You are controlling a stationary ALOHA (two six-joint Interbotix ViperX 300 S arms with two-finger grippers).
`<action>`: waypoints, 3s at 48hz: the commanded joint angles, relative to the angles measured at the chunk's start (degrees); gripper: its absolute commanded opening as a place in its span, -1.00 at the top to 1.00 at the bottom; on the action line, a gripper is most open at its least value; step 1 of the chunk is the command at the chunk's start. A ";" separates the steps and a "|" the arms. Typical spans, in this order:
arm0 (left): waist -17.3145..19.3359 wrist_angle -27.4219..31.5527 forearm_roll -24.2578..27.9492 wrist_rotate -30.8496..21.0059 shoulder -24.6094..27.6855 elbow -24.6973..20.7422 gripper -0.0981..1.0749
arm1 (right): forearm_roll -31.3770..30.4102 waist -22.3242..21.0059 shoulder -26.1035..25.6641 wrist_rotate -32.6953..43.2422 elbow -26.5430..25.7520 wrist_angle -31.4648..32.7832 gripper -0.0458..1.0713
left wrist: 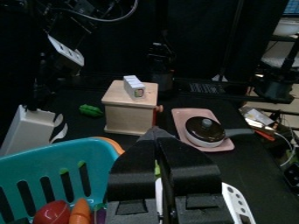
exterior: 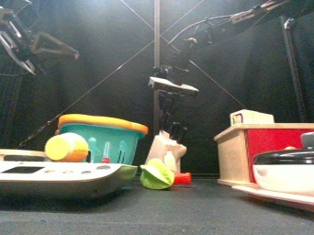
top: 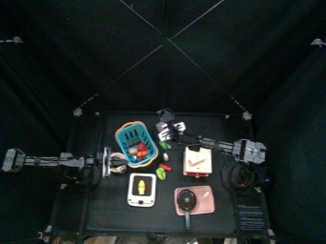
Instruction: Grab cleaver with other hand
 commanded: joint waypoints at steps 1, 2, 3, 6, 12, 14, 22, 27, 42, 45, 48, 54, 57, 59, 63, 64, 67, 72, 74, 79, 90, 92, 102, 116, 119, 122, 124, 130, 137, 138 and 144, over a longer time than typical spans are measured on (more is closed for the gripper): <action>0.00 -0.35 0.09 0.09 0.00 -1.05 0.32 | -0.35 0.62 -3.52 -0.09 -1.85 -0.09 -0.05; 0.00 -0.35 0.18 0.09 0.09 -1.14 0.32 | -0.35 0.79 -3.87 -0.09 -1.76 -0.09 -0.05; 0.00 -0.35 0.09 0.09 0.09 -1.14 0.32 | -0.35 0.88 -4.13 0.00 -1.76 0.00 -0.05; 0.00 -0.35 0.09 0.09 0.09 -1.14 0.32 | -0.70 1.58 -5.01 0.00 -1.76 0.35 -0.05; 0.00 -0.35 0.18 0.09 0.09 -1.23 0.32 | -1.93 2.90 -6.59 0.00 -1.76 2.55 -0.05; 0.00 -0.35 0.18 0.09 0.09 -1.23 0.32 | -2.55 3.34 -7.12 0.00 -1.76 3.52 -0.05; 0.00 -0.26 0.09 0.09 0.09 -1.23 0.32 | -4.57 6.24 -8.79 0.09 -1.85 4.66 -0.05; 0.00 -0.35 0.09 0.09 0.09 -1.14 0.32 | -4.83 7.65 -9.84 0.09 -2.02 4.75 -0.05; 0.00 -0.35 0.00 0.00 0.09 -0.79 0.32 | -7.03 12.04 -13.45 0.00 -1.67 4.92 -0.05; 0.00 -0.35 0.00 0.00 0.09 -0.53 0.32 | -7.21 12.57 -14.06 0.00 -1.41 4.92 -0.05; 0.00 -0.35 -0.09 -0.09 0.09 -0.53 0.32 | -7.56 13.18 -14.77 0.09 -0.97 4.92 -0.05; -0.09 -0.26 -0.09 -0.09 0.00 -0.62 0.32 | -8.44 14.85 -16.00 0.62 0.44 4.75 -0.05; 0.00 -0.35 -0.09 -0.09 0.09 -0.53 0.32 | -8.53 16.08 -16.61 0.79 1.41 4.57 -0.05; 0.00 -0.35 0.00 -0.09 0.09 -0.53 0.32 | -8.53 16.52 -17.05 0.79 2.02 4.39 -0.05; -0.09 -0.26 -0.09 0.00 0.09 -0.53 0.32 | -8.53 17.05 -17.49 0.88 2.90 3.60 -0.05; -0.09 -0.35 0.00 0.00 0.09 -0.53 0.32 | -8.53 17.23 -17.67 0.88 3.08 3.25 -0.05; -0.09 -0.35 -0.09 0.00 0.09 -0.53 0.32 | -8.53 17.49 -17.84 0.88 3.43 2.64 -0.05; -0.09 -0.35 0.00 0.00 0.09 -0.44 0.32 | -8.61 18.37 -18.37 0.79 4.13 1.41 -0.05; -0.09 -0.35 0.09 0.00 0.09 -0.44 0.32 | -8.88 18.98 -18.72 0.70 4.75 0.70 -0.05; 0.00 -0.26 0.35 0.18 0.09 -0.18 0.32 | -9.93 20.83 -19.51 0.79 6.59 -0.53 -0.05; 0.00 -0.35 2.46 0.09 0.09 -0.35 0.32 | -12.48 26.89 -21.62 1.05 11.87 -2.37 -0.05; 0.00 -0.62 2.64 0.09 0.09 -0.44 0.31 | -12.74 27.95 -22.06 1.41 12.57 -2.64 -0.05; -3.78 -0.62 2.72 0.00 0.62 0.18 0.29 | -18.81 33.22 -24.70 6.68 17.49 -6.50 -0.05; -10.28 -1.05 2.72 -0.18 1.23 0.18 0.10 | -36.04 36.74 -27.33 23.55 27.51 -16.35 -0.05; -10.81 -1.05 2.72 -0.18 1.32 0.18 0.04 | -38.76 36.74 -27.33 27.07 28.74 -17.67 -0.05; -11.07 -1.05 2.72 -0.18 1.76 0.35 -0.01 | -40.96 36.65 -27.33 31.20 29.79 -19.16 -0.05; -11.16 -1.05 2.81 -0.09 2.37 0.53 -0.05 | -42.10 36.56 -27.16 33.22 30.32 -20.30 -0.05; -11.16 -1.14 2.81 0.00 4.75 0.79 -0.17 | -46.05 36.04 -25.58 38.32 31.29 -23.73 -0.05; -11.16 -2.20 2.81 0.00 8.44 0.26 -0.37 | -48.87 35.24 -23.12 40.87 30.94 -24.52 -0.05; -11.16 -2.55 2.81 0.00 8.88 0.18 -0.40 | -49.04 35.16 -22.85 40.87 30.76 -24.61 -0.05; -11.25 -4.39 2.81 -0.09 11.60 -0.18 -0.57 | -49.57 34.89 -21.09 40.87 29.36 -24.70 -0.05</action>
